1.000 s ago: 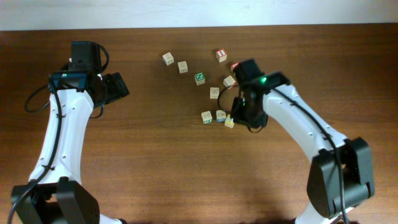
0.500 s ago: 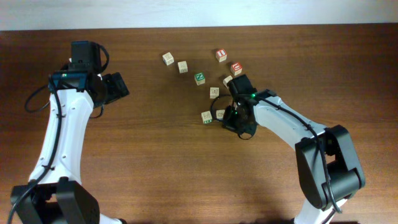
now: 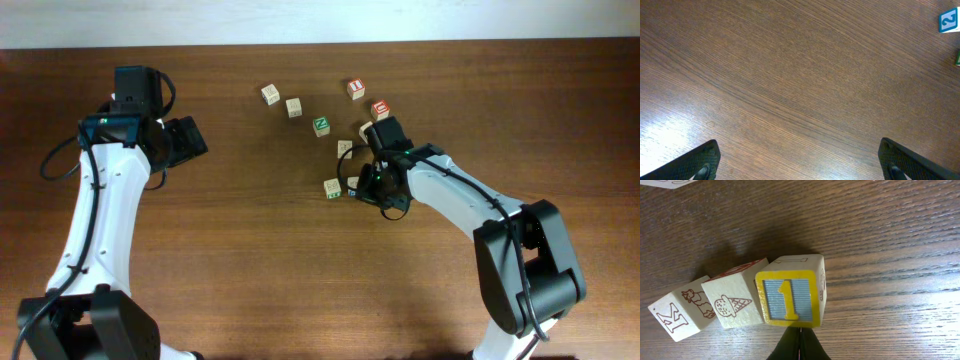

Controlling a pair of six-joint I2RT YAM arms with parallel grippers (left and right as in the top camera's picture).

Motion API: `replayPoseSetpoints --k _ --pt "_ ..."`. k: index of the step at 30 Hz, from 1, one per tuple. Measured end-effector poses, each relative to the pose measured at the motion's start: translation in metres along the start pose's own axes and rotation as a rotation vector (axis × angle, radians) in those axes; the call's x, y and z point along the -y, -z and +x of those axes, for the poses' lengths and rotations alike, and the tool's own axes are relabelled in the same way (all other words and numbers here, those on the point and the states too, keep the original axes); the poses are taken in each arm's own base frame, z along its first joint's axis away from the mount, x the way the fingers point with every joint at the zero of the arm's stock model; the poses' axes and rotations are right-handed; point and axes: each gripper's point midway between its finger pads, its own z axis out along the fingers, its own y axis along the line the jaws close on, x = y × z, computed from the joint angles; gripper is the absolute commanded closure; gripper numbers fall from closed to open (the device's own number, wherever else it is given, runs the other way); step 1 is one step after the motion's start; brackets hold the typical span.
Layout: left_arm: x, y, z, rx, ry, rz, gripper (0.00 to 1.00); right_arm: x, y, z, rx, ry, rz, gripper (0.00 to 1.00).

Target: Rotate 3 blocks

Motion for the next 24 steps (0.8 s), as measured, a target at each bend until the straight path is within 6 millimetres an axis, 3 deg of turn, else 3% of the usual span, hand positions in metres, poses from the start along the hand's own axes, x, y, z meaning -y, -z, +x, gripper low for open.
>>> replayPoseSetpoints --k 3,5,7,10,11,16,21,24 --pt "0.000 0.000 0.000 0.000 0.000 0.000 0.01 -0.002 0.000 0.002 -0.010 0.046 -0.009 0.96" --pt "0.000 0.000 0.000 -0.001 0.000 0.000 0.01 0.006 0.008 0.015 -0.089 0.055 0.035 0.96" --pt "0.000 0.000 0.000 0.001 0.000 -0.002 0.01 0.002 0.032 0.004 -0.105 0.072 0.042 0.94" --pt "0.000 0.000 0.000 0.001 0.000 -0.002 0.01 0.011 0.037 -0.026 -0.023 0.075 0.045 0.92" --pt "0.000 0.000 0.000 0.001 0.000 -0.002 0.01 0.014 0.031 -0.035 0.002 0.089 0.052 0.92" --pt "0.000 0.000 0.000 0.001 0.000 -0.003 0.01 0.025 -0.004 -0.032 -0.047 0.098 0.094 0.92" --pt "0.000 0.000 0.000 0.001 0.000 -0.002 0.01 0.015 -0.010 -0.039 -0.021 0.133 0.056 0.92" --pt "0.000 0.000 0.000 0.001 0.000 -0.002 0.01 -0.005 -0.013 -0.031 -0.017 0.189 0.021 0.92"
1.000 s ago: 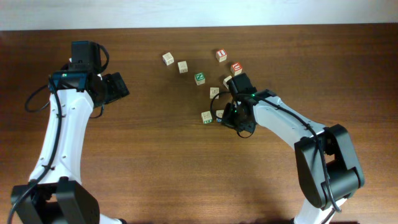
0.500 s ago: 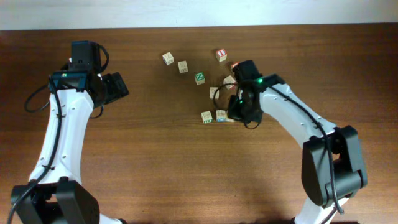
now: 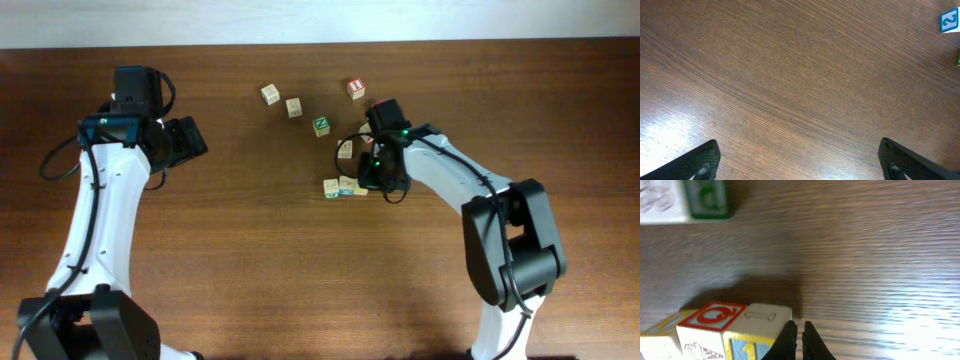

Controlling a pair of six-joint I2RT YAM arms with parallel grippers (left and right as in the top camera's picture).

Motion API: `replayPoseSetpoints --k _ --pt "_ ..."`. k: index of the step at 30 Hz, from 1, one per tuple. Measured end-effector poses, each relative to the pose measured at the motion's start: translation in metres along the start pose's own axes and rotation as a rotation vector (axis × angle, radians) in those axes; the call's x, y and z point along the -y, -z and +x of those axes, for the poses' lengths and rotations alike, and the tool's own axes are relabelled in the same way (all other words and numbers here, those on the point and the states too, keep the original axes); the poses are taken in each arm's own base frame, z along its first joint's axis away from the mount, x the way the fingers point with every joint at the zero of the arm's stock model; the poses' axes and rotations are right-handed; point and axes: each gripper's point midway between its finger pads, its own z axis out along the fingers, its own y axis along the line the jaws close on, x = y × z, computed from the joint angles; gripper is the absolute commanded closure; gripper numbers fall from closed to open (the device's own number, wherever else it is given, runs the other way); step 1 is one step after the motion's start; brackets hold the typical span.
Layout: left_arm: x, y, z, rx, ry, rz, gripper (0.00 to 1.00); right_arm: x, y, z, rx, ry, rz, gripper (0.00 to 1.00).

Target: Rotate 3 blocks

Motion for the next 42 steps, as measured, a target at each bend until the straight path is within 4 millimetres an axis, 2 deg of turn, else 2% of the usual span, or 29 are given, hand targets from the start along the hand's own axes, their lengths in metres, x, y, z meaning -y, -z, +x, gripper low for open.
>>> replayPoseSetpoints --k 2,5,10,12,13,16,17,21,22,23,25,28,33,34,42 --pt "0.000 0.000 0.000 0.000 0.000 0.000 0.01 -0.014 -0.001 0.006 -0.001 0.036 -0.015 0.91" --pt "0.000 0.000 0.000 0.000 0.000 0.000 0.01 -0.021 -0.002 0.005 0.005 0.059 -0.037 0.91" --pt "0.000 0.000 0.000 0.000 0.000 0.000 0.01 -0.046 -0.003 0.011 0.009 0.192 -0.105 0.91" --pt "0.000 0.000 0.000 0.000 0.000 0.000 0.01 -0.049 -0.003 0.013 0.002 0.202 -0.116 0.67" --pt "0.000 0.000 0.000 0.000 0.000 0.000 0.01 -0.050 -0.002 0.013 0.000 0.203 -0.119 0.64" --pt "0.000 0.000 0.000 0.000 0.000 0.000 0.01 -0.047 0.001 0.017 -0.028 0.204 -0.106 0.63" --pt "0.000 0.000 0.000 0.000 0.000 0.000 0.01 -0.049 0.005 0.014 -0.028 0.203 -0.105 0.63" --pt "0.000 0.000 0.000 0.000 0.000 0.000 0.01 -0.080 0.038 -0.030 0.098 0.223 -0.166 0.64" --pt "0.000 0.000 0.000 0.000 0.000 0.000 0.01 -0.089 0.042 -0.042 0.156 0.222 -0.185 0.64" --pt "0.000 0.000 0.000 0.000 0.000 0.000 0.01 -0.092 0.042 -0.045 0.172 0.220 -0.185 0.64" --pt "0.000 0.000 0.000 0.000 0.000 0.000 0.01 -0.107 0.035 -0.044 0.210 0.232 -0.162 0.64" --pt "0.000 0.000 0.000 0.000 0.000 0.000 0.01 -0.126 -0.002 -0.013 0.201 0.300 -0.031 0.64" --pt "0.000 0.000 0.000 0.000 0.000 0.000 0.01 -0.111 -0.003 -0.023 0.261 0.232 0.068 0.65" --pt "0.000 0.000 0.000 0.000 0.000 0.000 0.01 -0.111 -0.003 -0.023 0.263 0.231 0.071 0.68" --pt "0.000 0.000 0.000 0.000 0.000 0.000 0.01 -0.103 -0.007 -0.011 0.208 0.227 0.095 0.69"
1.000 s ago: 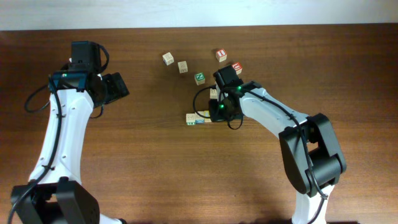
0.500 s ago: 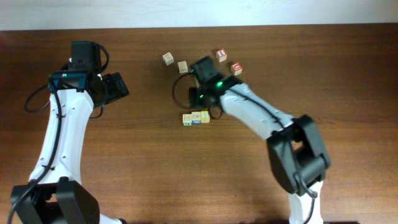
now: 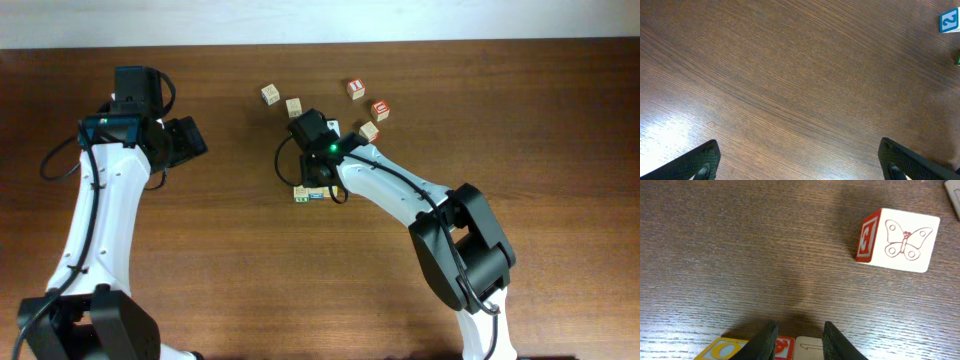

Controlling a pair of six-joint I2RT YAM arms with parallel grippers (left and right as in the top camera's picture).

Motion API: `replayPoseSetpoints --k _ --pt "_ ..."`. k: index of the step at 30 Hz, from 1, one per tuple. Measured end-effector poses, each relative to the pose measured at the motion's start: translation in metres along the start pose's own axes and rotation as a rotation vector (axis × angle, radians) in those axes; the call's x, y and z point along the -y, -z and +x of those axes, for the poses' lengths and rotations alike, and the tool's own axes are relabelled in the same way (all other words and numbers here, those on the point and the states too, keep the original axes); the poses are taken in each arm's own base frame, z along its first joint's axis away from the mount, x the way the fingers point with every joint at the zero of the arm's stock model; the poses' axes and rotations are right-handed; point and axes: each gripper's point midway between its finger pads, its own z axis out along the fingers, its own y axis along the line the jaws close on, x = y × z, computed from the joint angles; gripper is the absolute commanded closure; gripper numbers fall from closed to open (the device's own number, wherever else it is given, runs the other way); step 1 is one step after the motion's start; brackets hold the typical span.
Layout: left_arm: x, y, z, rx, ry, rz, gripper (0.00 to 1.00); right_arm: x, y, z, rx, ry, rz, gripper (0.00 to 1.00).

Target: Rotate 3 blocks

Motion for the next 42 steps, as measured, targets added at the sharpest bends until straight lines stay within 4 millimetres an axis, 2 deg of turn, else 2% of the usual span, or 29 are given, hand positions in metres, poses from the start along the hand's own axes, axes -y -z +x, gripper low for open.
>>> replayPoseSetpoints --k 12,14,16,18,19,20,21,22,24,26,27,28,29,31,33,34,36,38,42 --pt "0.000 0.000 0.000 0.000 0.000 0.000 0.01 -0.003 0.000 0.010 -0.048 0.004 -0.025 0.69" --pt "0.000 0.000 0.000 0.000 0.000 0.000 0.01 -0.004 0.000 0.010 -0.047 -0.002 -0.027 0.60" --pt "0.000 0.000 0.000 0.000 0.000 0.000 0.01 -0.003 0.003 0.006 -0.054 -0.007 -0.032 0.59" --pt "0.000 0.000 0.000 0.001 0.000 0.000 0.01 0.005 0.034 -0.030 -0.033 -0.048 -0.034 0.59" --pt "0.000 0.000 0.000 -0.001 0.000 0.000 0.01 0.020 0.070 -0.046 -0.077 -0.062 -0.028 0.59" --pt "0.000 0.000 0.000 0.001 0.000 0.001 0.01 0.026 0.097 -0.071 -0.032 -0.075 -0.066 0.59" --pt "0.000 0.000 0.000 0.000 0.000 0.000 0.01 0.036 0.133 -0.085 -0.031 -0.068 -0.136 0.59" --pt "0.000 0.000 0.000 0.000 0.000 0.000 0.01 0.043 0.148 -0.087 -0.046 -0.065 -0.181 0.59" --pt "0.007 0.000 -0.001 -0.001 0.002 0.039 0.01 0.059 0.159 -0.072 -0.150 -0.055 -0.275 0.59" --pt "0.018 0.001 0.006 -0.035 0.001 0.105 0.13 0.082 0.164 -0.059 -0.231 -0.070 -0.329 0.59" --pt "0.021 0.001 0.008 -0.047 0.003 0.120 0.28 0.092 0.165 -0.057 -0.245 -0.074 -0.333 0.59" --pt "0.025 0.002 0.013 -0.072 0.007 0.150 0.52 0.109 0.164 -0.051 -0.276 -0.084 -0.320 0.59" --pt "0.028 0.003 0.014 -0.078 0.019 0.163 0.75 0.117 0.157 -0.046 -0.294 -0.080 -0.303 0.60" --pt "0.036 0.000 0.020 -0.095 0.030 0.177 0.91 0.115 0.140 -0.034 -0.334 -0.072 -0.300 0.64" --pt "0.053 -0.013 0.034 -0.144 -0.004 0.177 0.92 0.111 0.113 -0.014 -0.389 -0.064 -0.298 0.66" --pt "0.060 -0.021 0.042 -0.171 -0.024 0.174 0.99 0.107 0.095 -0.009 -0.391 -0.069 -0.300 0.70" --pt "0.072 -0.031 0.054 -0.208 -0.054 0.171 1.00 0.103 0.076 -0.003 -0.383 -0.085 -0.305 0.76" --pt "0.083 -0.047 0.070 -0.268 -0.088 0.160 1.00 0.092 0.055 0.012 -0.396 -0.095 -0.324 0.77" --pt "0.102 -0.076 0.102 -0.374 -0.142 0.152 1.00 0.076 0.030 0.030 -0.394 -0.099 -0.342 0.80"
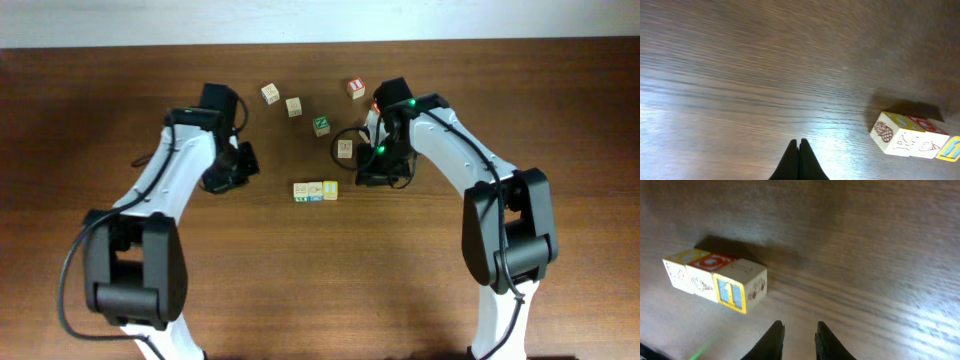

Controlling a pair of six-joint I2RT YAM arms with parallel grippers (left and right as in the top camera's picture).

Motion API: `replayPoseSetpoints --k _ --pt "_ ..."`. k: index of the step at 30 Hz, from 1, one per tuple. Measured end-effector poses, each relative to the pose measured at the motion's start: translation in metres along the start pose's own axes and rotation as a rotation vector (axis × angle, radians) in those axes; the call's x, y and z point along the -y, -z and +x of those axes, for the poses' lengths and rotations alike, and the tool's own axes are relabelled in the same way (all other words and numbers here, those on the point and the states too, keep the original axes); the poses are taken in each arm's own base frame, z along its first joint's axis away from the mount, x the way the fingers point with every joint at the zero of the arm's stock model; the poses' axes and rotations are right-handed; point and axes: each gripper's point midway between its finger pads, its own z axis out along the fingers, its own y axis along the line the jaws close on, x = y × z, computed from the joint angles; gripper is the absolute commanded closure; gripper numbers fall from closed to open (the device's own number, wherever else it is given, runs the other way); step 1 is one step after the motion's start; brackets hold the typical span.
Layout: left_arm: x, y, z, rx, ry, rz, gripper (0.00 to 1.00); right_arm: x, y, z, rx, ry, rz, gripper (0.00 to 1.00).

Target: Rotate 3 blocks

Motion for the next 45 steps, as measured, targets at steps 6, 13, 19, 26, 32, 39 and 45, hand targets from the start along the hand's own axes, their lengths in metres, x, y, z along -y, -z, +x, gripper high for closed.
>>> replayPoseSetpoints --k 6,13,19,26,32,39,45 --pt "0.024 -0.037 0.015 -0.061 -0.070 -0.007 1.00 -0.007 -0.029 -0.003 0.055 0.016 -0.020 0.82" --pt "0.059 -0.042 0.021 -0.067 -0.236 0.115 1.00 -0.022 -0.041 0.002 0.057 0.063 -0.027 0.82" --pt "0.074 -0.042 0.029 -0.069 -0.321 0.148 1.00 -0.022 -0.041 0.002 0.057 0.063 -0.027 0.82" --pt "0.079 -0.042 0.025 -0.050 -0.343 0.168 1.00 -0.022 -0.041 0.001 0.060 0.064 -0.028 0.82" --pt "0.079 -0.042 0.025 -0.046 -0.347 0.170 1.00 -0.020 -0.042 -0.002 0.072 0.064 -0.019 0.96" --pt "0.079 -0.043 0.026 -0.049 -0.350 0.169 1.00 0.014 -0.024 -0.021 0.138 0.048 -0.279 0.95" --pt "0.078 -0.043 0.027 -0.057 -0.340 0.165 1.00 -0.018 -0.033 -0.014 0.134 0.097 -0.413 0.95"
